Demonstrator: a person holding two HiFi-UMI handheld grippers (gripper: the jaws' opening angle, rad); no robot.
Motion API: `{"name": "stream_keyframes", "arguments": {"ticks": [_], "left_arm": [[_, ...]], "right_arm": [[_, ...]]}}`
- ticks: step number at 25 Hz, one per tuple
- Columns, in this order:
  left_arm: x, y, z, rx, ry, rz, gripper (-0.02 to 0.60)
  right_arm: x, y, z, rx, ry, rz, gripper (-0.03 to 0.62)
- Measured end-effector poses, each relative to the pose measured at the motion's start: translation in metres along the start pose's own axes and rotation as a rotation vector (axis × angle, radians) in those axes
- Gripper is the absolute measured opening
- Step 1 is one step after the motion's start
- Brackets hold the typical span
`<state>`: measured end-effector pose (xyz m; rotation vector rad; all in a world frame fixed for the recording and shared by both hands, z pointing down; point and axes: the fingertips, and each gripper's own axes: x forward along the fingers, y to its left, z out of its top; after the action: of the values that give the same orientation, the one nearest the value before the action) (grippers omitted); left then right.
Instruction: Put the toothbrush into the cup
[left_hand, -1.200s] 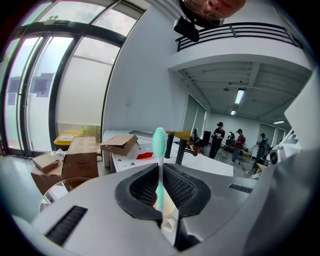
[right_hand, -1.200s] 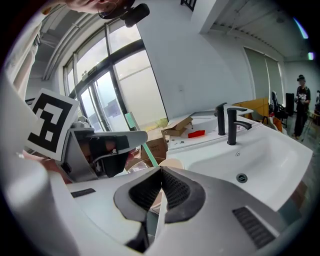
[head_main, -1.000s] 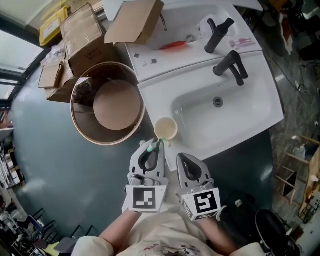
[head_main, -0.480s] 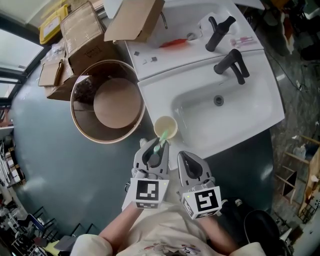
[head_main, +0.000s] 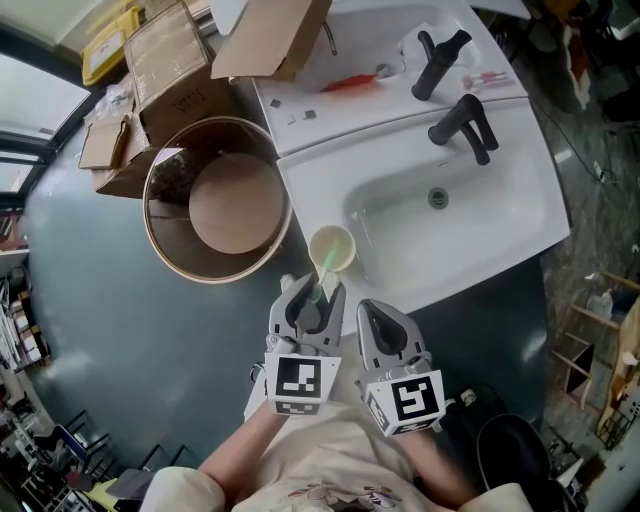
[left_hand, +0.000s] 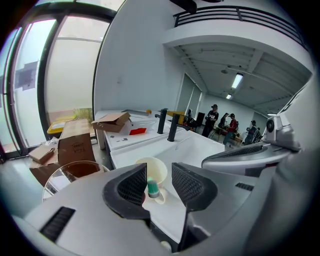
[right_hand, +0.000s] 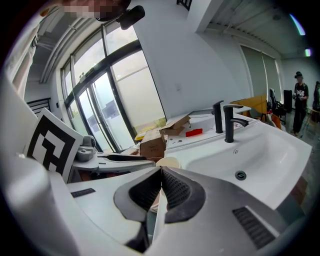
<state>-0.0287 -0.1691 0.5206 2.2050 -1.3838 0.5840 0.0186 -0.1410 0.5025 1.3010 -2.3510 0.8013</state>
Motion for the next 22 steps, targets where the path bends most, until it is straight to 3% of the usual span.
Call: {"name": "stream_keyframes", "arguments": {"ticks": [17,22], "left_arm": [[-0.039,-0.009,0.006,-0.014,-0.04,0.03,0.156],[-0.054,-0.016,0.01,-0.01,-0.056,0.008,0.143]], "right_arm": [[-0.028,0.01,0.009,-0.002,-0.05,-0.018,0.017],[-0.037,0.012,0.018,-0.022,-0.078,-0.026,0.017]]}}
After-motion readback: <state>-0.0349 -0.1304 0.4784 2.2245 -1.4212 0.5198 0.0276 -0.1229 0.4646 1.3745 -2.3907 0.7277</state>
